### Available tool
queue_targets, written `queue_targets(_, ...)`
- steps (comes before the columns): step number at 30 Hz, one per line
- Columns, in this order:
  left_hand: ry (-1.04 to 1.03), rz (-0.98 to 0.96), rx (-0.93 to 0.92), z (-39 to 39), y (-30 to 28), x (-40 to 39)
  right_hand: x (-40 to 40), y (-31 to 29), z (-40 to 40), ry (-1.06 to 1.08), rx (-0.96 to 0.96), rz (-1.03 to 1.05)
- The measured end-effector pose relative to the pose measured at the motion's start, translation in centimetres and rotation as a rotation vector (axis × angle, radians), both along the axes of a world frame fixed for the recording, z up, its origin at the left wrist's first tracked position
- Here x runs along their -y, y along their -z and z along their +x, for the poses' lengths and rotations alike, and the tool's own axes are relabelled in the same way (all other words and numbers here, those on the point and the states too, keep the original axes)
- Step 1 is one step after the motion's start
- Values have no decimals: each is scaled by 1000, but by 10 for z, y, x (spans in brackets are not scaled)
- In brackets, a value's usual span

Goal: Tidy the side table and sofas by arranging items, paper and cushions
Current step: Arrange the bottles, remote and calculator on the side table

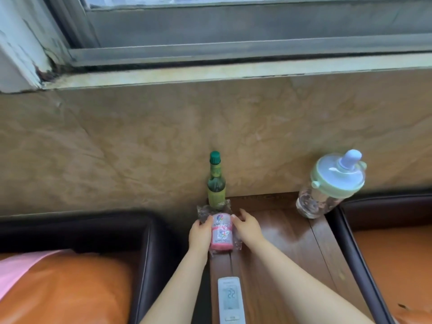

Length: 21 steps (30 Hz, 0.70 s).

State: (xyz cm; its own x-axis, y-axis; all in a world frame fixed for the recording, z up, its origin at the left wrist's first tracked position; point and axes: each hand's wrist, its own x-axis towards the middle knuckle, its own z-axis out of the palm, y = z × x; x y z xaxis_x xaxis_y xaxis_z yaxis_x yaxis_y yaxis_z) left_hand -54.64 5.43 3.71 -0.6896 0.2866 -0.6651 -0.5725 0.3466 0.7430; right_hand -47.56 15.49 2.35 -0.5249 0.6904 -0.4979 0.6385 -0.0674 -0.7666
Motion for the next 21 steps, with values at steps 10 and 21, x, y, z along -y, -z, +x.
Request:
queue_targets(10, 163, -218, -371, 37, -41, 29, 23, -34, 54, 2, 38, 199)
queue_targets(21, 759, -455, -980, 127, -106, 68, 74, -121, 143, -280, 94, 473)
